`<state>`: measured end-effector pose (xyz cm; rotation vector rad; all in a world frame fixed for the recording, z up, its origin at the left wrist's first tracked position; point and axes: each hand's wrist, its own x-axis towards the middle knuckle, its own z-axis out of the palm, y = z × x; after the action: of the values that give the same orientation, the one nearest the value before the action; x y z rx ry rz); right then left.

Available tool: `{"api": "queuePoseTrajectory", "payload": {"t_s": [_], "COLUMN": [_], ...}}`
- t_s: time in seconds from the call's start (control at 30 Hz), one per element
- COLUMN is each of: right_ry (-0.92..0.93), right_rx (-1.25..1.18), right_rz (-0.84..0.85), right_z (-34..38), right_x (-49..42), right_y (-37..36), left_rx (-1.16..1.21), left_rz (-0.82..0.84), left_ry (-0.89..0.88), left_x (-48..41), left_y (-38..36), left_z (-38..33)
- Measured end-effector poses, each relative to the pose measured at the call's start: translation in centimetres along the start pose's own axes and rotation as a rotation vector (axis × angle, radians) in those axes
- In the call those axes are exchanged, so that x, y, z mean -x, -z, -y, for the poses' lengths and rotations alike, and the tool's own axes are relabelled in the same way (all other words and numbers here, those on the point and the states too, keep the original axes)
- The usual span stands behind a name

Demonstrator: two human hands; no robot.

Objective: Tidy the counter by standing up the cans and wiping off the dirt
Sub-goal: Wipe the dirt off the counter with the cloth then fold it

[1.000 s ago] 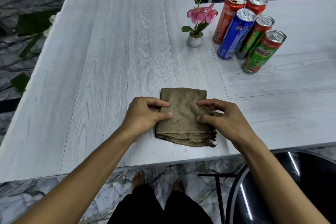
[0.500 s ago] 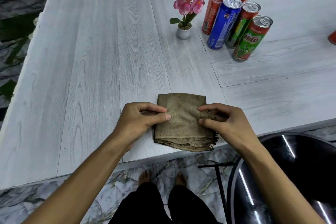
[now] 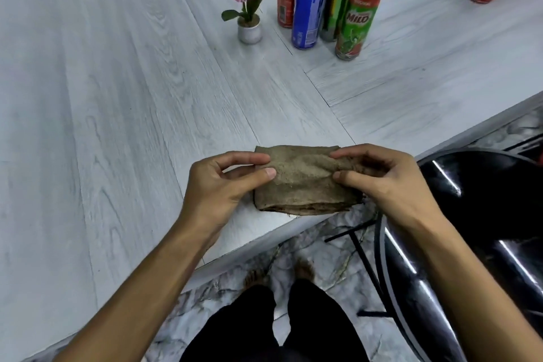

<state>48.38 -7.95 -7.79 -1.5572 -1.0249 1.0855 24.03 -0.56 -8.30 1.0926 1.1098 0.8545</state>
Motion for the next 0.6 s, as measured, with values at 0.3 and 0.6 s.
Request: {"api": "queuePoseTrajectory", "payload": {"t_s": [0.3, 0.6], "right_ry": [-0.003, 0.023], "right_rx": [-0.077, -0.123], "right_rz": [-0.191, -0.445], "right_z": [-0.1, -1.5], "right_x": [4.7, 12.6], "right_y": [1.9, 4.9], "left_rx": [-0.059, -0.088], "left_rz": [0.164, 0.42], "left_ry": [0.09, 0.052], "left_x": [0.4, 2.2], "left_y": [-2.3, -7.6], "left_z": [-0.5, -0.5]}}
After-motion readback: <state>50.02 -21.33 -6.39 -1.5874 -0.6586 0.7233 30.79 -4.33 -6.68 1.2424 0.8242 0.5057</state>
